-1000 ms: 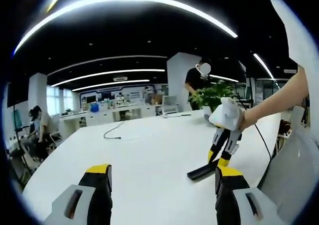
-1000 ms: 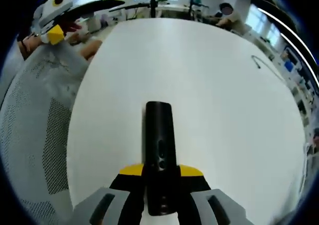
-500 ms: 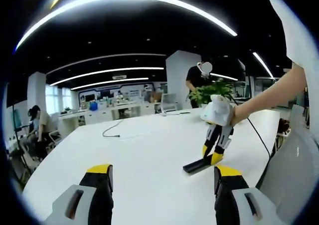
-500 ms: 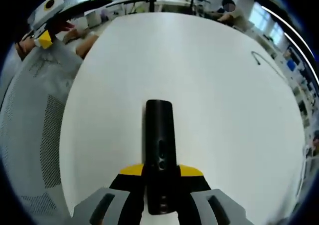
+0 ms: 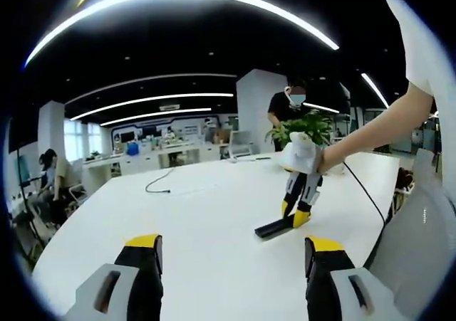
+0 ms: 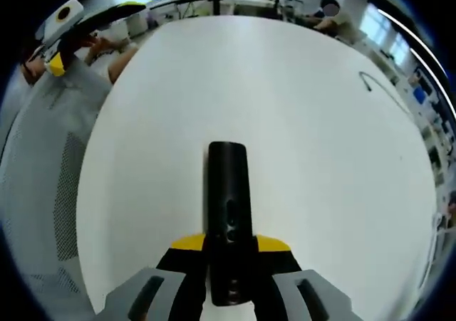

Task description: Press the specified remote control buttons in sequence, fully releasing each button before pressing the next.

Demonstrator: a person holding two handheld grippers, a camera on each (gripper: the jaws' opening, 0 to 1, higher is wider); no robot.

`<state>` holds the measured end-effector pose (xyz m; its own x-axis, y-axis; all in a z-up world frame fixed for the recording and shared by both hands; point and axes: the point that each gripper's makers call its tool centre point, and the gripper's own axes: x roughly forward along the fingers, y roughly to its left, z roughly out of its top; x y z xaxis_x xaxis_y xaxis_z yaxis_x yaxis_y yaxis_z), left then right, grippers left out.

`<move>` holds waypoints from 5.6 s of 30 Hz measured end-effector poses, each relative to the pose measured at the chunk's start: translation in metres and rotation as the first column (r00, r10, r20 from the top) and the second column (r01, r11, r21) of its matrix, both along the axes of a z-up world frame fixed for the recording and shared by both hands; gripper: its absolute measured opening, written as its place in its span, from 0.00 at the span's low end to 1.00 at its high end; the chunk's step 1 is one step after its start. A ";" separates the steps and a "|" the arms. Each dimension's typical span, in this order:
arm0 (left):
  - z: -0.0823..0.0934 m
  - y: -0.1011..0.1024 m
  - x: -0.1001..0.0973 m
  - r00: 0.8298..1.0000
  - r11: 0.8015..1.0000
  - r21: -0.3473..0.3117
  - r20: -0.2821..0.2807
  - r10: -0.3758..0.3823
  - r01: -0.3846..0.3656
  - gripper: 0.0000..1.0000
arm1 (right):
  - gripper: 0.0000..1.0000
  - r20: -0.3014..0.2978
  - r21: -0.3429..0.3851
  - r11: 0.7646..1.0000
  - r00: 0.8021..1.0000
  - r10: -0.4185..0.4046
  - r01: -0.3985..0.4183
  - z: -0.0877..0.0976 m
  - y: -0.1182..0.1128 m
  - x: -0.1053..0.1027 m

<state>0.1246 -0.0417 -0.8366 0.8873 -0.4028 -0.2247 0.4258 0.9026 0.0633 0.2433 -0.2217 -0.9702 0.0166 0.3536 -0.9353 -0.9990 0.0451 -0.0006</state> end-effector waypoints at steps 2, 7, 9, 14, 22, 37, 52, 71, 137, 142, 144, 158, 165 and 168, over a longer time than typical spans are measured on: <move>0.000 0.000 0.000 1.000 1.000 0.001 -0.001 -0.002 0.002 0.84 | 0.21 0.000 -0.003 1.000 1.000 0.004 -0.004 0.000 0.000 0.002; -0.001 0.000 0.000 1.000 1.000 0.003 -0.004 -0.002 0.002 0.84 | 0.21 -0.002 0.000 1.000 1.000 0.005 -0.005 0.001 0.001 0.012; -0.002 0.000 0.000 1.000 1.000 0.003 -0.008 -0.003 0.003 0.84 | 0.21 -0.002 0.001 1.000 1.000 0.012 -0.012 0.000 0.001 0.014; -0.002 -0.001 0.000 1.000 1.000 0.006 -0.011 -0.004 0.004 0.83 | 0.21 -0.004 0.007 1.000 1.000 0.017 -0.017 0.001 0.002 0.022; -0.003 -0.001 0.000 1.000 1.000 0.006 -0.015 -0.009 0.009 0.83 | 0.21 -0.006 0.002 1.000 1.000 0.027 -0.027 0.001 0.004 0.029; -0.004 -0.001 0.000 1.000 1.000 0.009 -0.020 -0.009 0.009 0.83 | 0.22 0.014 0.038 0.999 1.000 0.002 -0.002 0.001 0.004 0.032; -0.007 -0.001 -0.002 0.999 1.000 0.011 -0.047 -0.009 0.010 0.84 | 0.60 -0.122 0.336 0.833 0.897 -0.424 0.439 0.013 0.011 0.017; -0.008 0.002 -0.003 0.998 1.000 0.018 -0.055 0.005 -0.004 0.88 | 0.99 -0.080 0.618 0.520 0.706 -0.704 0.589 0.064 -0.020 -0.007; -0.013 0.000 -0.011 0.996 1.000 0.018 -0.094 0.005 -0.004 0.88 | 0.86 0.003 0.679 0.438 0.594 -0.804 0.589 0.118 -0.076 -0.122; -0.013 0.000 -0.011 0.995 1.000 0.020 -0.096 0.004 -0.003 0.88 | 0.85 0.009 0.673 0.445 0.595 -0.804 0.591 0.116 -0.076 -0.121; -0.013 0.000 -0.011 0.996 1.000 0.016 -0.095 0.003 -0.002 0.87 | 0.85 0.008 0.670 0.447 0.596 -0.803 0.593 0.115 -0.076 -0.122; -0.013 0.000 -0.010 0.995 1.000 0.021 -0.095 0.003 -0.001 0.87 | 0.83 0.025 0.660 0.465 0.601 -0.799 0.590 0.115 -0.074 -0.122; -0.014 0.000 -0.011 0.995 1.000 0.022 -0.096 -0.002 0.004 0.87 | 0.83 0.024 0.659 0.462 0.597 -0.802 0.594 0.115 -0.075 -0.122; -0.014 0.000 -0.011 0.995 1.000 0.023 -0.097 -0.002 0.004 0.87 | 0.82 0.024 0.654 0.465 0.598 -0.801 0.597 0.114 -0.075 -0.123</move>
